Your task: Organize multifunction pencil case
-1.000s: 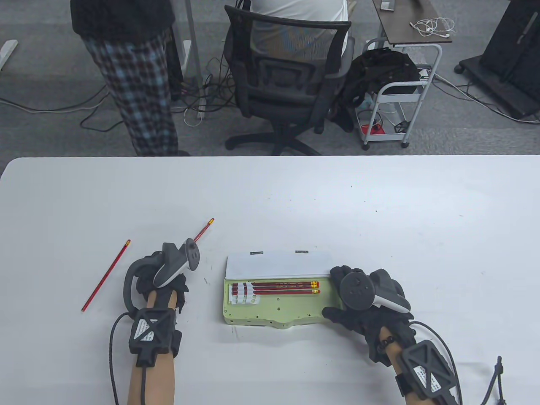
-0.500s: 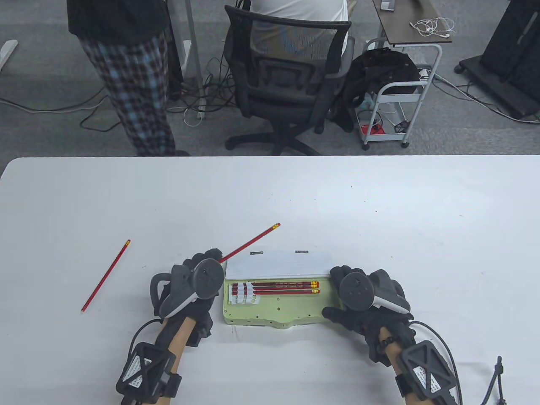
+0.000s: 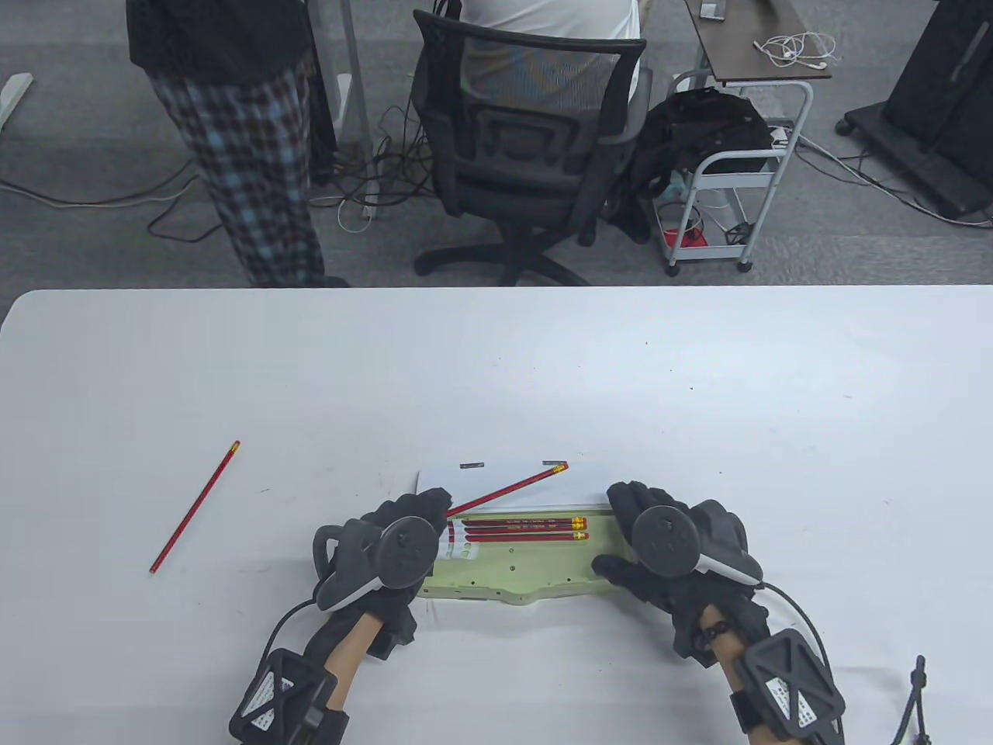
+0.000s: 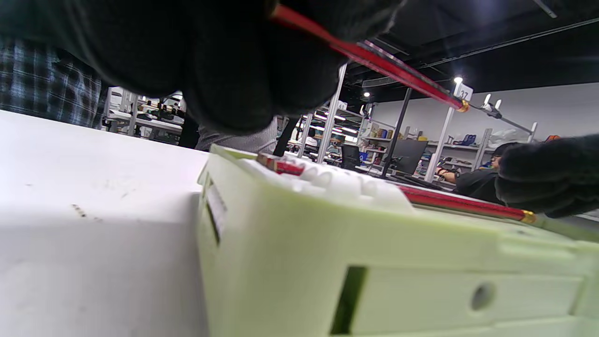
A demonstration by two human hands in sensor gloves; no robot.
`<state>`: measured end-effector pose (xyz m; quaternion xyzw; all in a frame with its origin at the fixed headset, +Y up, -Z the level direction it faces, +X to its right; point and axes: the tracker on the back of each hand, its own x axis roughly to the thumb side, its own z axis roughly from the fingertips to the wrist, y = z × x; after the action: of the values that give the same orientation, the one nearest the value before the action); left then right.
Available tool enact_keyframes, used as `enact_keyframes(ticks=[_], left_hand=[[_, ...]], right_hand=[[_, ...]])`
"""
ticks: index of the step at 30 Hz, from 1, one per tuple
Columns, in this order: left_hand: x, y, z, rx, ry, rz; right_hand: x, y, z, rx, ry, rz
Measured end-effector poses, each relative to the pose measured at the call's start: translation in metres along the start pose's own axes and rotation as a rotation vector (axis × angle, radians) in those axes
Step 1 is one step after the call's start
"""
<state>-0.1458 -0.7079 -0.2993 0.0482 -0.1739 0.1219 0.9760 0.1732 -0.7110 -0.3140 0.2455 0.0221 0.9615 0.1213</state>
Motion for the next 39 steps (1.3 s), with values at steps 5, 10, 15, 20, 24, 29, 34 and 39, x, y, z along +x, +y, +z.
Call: enact_keyframes(ticks=[5, 10, 15, 20, 24, 29, 34, 39], left_hand=[[0.010, 0.000, 0.002, -0.010, -0.046, -0.004], [0.017, -0.001, 0.004, -0.023, -0.095, 0.029], [0.021, -0.001, 0.005, -0.024, -0.123, 0.041], [0.021, -0.003, 0.004, -0.033, -0.146, 0.080], [0.022, -0.004, 0.004, -0.038, -0.154, 0.128], [0.022, -0.005, 0.004, -0.054, -0.163, 0.136], [0.015, -0.001, 0.005, -0.019, -0.147, 0.130], [-0.016, 0.005, 0.007, -0.072, -0.064, 0.092]], right_hand=[[0.008, -0.014, 0.009, -0.185, -0.047, 0.016], [0.017, -0.018, 0.013, -0.272, -0.084, 0.032], [0.019, -0.016, 0.013, -0.270, -0.099, 0.025], [0.019, -0.017, 0.013, -0.297, -0.108, -0.015], [0.020, -0.017, 0.013, -0.328, -0.122, -0.026], [0.023, -0.016, 0.013, -0.304, -0.125, 0.005], [0.021, -0.015, 0.012, -0.288, -0.099, -0.009], [0.010, -0.016, 0.012, -0.259, -0.059, -0.029]])
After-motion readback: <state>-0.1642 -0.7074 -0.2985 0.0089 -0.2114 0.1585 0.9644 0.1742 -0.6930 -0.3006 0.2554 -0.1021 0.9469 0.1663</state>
